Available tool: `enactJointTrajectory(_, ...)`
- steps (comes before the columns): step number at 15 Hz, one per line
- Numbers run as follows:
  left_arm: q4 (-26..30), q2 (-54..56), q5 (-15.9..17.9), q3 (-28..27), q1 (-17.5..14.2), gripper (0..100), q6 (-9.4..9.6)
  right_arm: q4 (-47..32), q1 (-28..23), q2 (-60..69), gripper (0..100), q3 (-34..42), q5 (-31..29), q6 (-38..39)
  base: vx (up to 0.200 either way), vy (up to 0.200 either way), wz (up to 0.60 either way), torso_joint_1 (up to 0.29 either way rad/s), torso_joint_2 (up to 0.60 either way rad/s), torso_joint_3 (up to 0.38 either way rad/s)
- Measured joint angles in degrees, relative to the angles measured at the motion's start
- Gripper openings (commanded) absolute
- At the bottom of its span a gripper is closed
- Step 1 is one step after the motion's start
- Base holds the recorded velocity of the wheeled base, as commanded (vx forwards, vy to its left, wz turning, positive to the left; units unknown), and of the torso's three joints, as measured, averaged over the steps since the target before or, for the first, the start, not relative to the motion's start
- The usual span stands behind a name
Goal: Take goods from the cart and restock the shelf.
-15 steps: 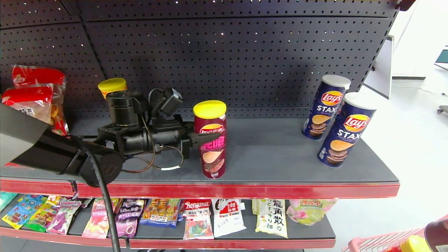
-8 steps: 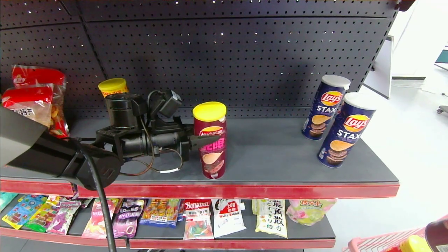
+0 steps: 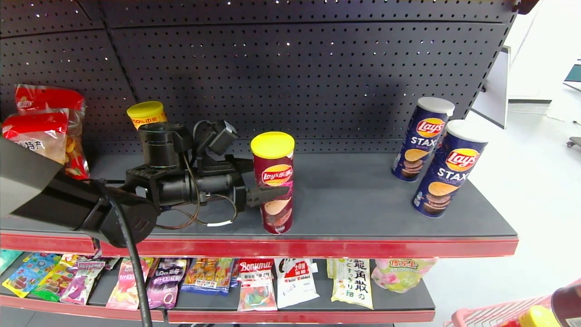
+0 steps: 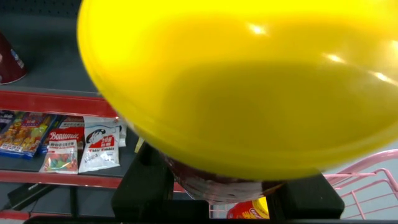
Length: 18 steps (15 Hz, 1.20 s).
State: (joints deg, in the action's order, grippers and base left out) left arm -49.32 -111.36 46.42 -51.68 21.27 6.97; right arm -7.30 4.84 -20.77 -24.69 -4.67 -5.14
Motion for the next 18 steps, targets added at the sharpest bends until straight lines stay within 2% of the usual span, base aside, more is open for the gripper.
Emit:
enactJointTrajectory(5,-0.32,3.49,0.05,5.97,-0.66,100,-0.05,0.00,0.01,0.02,0,0.00,0.00,0.02,0.000,0.000,0.00,0.000,0.00,0.000)
enactJointTrajectory(11,-0.40,11.45,-0.06,16.65,-7.08,100,0.49,0.00,0.12,-0.30,0,0.07,0.38,-0.02,0.000,0.000,0.00,0.000,0.00,0.000)
enactJointTrajectory(12,-0.35,13.15,-0.41,18.36,-7.78,100,0.46,0.00,0.26,-0.48,0,0.16,0.55,0.00,0.000,0.000,0.00,0.000,0.00,0.000)
enactJointTrajectory(13,-0.22,15.23,-2.15,20.50,-8.24,100,0.46,-0.05,0.43,-0.65,0,0.44,0.84,-0.07,0.000,0.000,0.00,0.000,0.00,0.000)
enactJointTrajectory(14,-0.11,17.18,-5.94,22.52,-8.44,100,0.44,-0.09,0.54,-0.80,0,0.73,0.95,-0.11,0.000,0.000,0.00,0.000,0.00,0.000)
enactJointTrajectory(18,0.59,25.87,-32.50,29.00,-7.63,100,0.27,-0.17,0.20,-4.28,0,0.94,-0.99,-0.77,0.000,0.000,0.00,0.000,0.00,0.000)
